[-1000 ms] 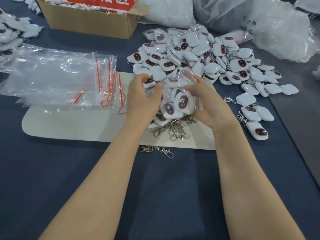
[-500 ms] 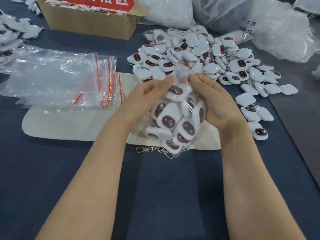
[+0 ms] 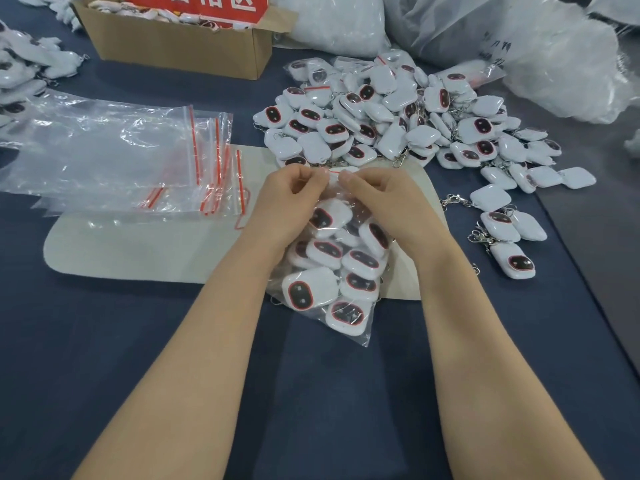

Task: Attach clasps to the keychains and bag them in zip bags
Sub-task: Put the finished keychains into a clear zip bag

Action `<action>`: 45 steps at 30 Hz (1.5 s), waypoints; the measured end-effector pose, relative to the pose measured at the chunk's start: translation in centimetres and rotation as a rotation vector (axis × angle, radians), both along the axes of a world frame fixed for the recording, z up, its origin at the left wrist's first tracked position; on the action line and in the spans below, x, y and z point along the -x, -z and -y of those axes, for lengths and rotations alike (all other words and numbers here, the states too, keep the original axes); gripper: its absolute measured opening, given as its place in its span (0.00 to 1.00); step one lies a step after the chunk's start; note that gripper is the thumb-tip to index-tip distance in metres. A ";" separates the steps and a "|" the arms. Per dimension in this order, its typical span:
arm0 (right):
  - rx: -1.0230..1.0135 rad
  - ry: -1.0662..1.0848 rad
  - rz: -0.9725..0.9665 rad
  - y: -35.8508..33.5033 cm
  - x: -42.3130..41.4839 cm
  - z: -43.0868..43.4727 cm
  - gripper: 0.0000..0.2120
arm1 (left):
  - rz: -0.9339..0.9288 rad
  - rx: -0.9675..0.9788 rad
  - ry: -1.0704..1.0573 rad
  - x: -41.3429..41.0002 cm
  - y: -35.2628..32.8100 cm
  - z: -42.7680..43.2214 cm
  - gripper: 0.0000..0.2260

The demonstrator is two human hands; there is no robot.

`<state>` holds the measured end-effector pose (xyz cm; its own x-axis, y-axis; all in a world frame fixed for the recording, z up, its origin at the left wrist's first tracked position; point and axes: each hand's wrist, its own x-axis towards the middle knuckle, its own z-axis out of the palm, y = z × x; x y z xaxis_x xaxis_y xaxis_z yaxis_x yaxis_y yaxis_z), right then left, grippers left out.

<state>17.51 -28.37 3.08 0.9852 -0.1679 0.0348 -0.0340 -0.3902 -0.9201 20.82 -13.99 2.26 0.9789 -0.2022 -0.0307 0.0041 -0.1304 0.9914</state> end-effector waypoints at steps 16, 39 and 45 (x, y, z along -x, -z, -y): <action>-0.170 0.043 -0.026 1.0 -0.6 -0.2 0.08 | 0.121 -0.020 -0.077 -0.1 0.4 0.5 0.08; -0.080 0.170 0.070 1.3 -2.3 -1.7 0.10 | -0.064 0.043 -0.082 -2.4 1.0 0.4 0.06; -0.089 0.097 0.086 1.6 -2.6 -1.2 0.08 | 0.027 0.059 -0.071 -2.4 1.2 0.7 0.06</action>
<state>20.10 -27.20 1.51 0.9583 -0.2680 0.0987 0.0125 -0.3058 -0.9520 23.22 -14.64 1.05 0.9911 -0.1329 0.0059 -0.0156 -0.0723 0.9973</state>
